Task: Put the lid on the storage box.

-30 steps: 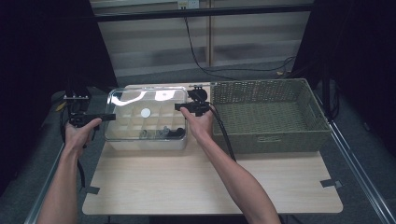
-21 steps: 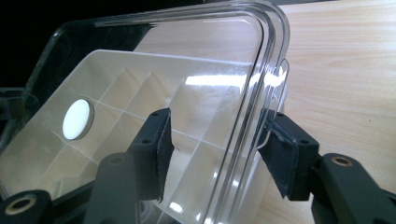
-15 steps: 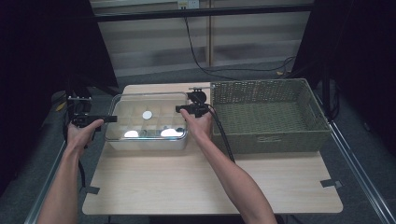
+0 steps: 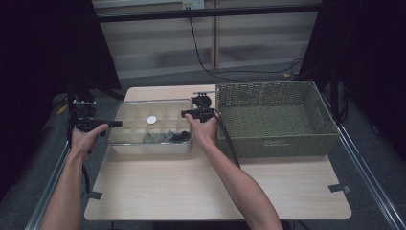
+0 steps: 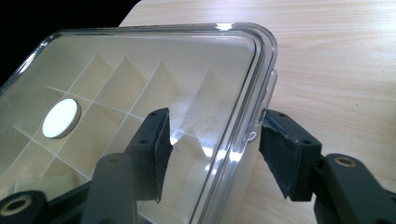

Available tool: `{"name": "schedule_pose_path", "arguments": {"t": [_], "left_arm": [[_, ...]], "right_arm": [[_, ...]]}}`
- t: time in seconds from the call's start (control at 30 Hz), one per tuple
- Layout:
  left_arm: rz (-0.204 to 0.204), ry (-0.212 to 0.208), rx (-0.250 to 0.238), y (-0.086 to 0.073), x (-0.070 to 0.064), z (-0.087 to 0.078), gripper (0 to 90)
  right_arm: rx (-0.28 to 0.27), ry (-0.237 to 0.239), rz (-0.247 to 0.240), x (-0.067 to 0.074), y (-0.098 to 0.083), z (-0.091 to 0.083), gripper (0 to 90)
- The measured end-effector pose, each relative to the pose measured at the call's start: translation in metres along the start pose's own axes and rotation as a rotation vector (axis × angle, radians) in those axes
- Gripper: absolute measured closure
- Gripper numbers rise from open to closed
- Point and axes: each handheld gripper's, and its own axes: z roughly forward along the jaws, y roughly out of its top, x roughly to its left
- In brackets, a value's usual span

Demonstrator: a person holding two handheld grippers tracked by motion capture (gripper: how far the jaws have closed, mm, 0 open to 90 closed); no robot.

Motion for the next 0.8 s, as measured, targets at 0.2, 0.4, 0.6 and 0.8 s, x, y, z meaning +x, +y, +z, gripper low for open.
{"name": "schedule_pose_path", "arguments": {"t": [0.2, 0.4, 0.6, 0.8], "left_arm": [[-0.002, -0.002, -0.007, -0.001, 0.0, 0.001, 39.5], [0.004, 0.006, 0.0, -0.001, -0.001, 0.001, 37.5], [0.02, 0.024, -0.005, -0.003, -0.004, 0.0, 32.4], [0.019, 0.027, -0.016, -0.005, -0.001, -0.009, 25.8]], "right_arm": [[0.005, 0.002, 0.025, -0.001, -0.001, 0.001, 43.8], [0.004, 0.005, 0.022, -0.002, -0.002, 0.001, 43.8], [-0.007, -0.036, -0.025, 0.003, -0.003, -0.002, 43.2], [-0.004, -0.023, -0.029, 0.003, -0.005, -0.002, 39.1]]}}
